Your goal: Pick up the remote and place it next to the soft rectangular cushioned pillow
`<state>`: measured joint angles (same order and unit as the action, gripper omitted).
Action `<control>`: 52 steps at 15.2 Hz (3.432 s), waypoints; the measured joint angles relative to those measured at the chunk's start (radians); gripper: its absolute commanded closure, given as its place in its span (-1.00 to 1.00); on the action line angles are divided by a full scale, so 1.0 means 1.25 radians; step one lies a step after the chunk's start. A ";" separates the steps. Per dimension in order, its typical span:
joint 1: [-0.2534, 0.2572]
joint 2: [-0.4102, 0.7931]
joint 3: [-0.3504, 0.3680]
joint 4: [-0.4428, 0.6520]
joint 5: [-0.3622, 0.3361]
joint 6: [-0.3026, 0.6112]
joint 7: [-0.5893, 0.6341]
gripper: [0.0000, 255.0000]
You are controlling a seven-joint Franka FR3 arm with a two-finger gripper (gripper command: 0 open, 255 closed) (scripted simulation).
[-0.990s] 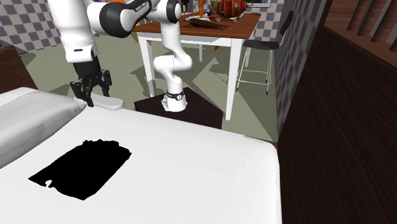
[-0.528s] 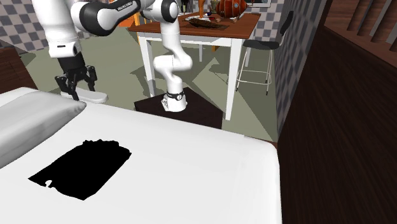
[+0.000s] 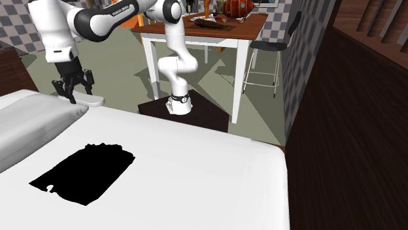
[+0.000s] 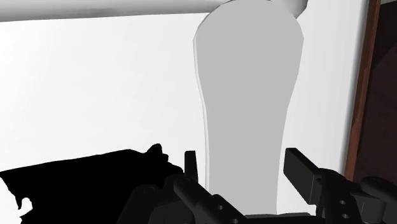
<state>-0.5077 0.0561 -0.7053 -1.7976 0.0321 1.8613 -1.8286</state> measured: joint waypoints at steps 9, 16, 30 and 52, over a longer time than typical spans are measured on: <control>-0.002 0.019 0.000 -0.083 0.014 0.096 -0.010 1.00; -0.006 0.047 0.002 -0.134 0.037 0.169 -0.024 1.00; -0.023 0.122 0.017 -0.210 0.102 0.301 -0.069 1.00; -0.012 0.080 0.006 -0.182 0.066 0.242 -0.045 -1.00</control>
<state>-0.5227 0.1557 -0.6979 -2.0253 0.1143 2.1643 -1.8848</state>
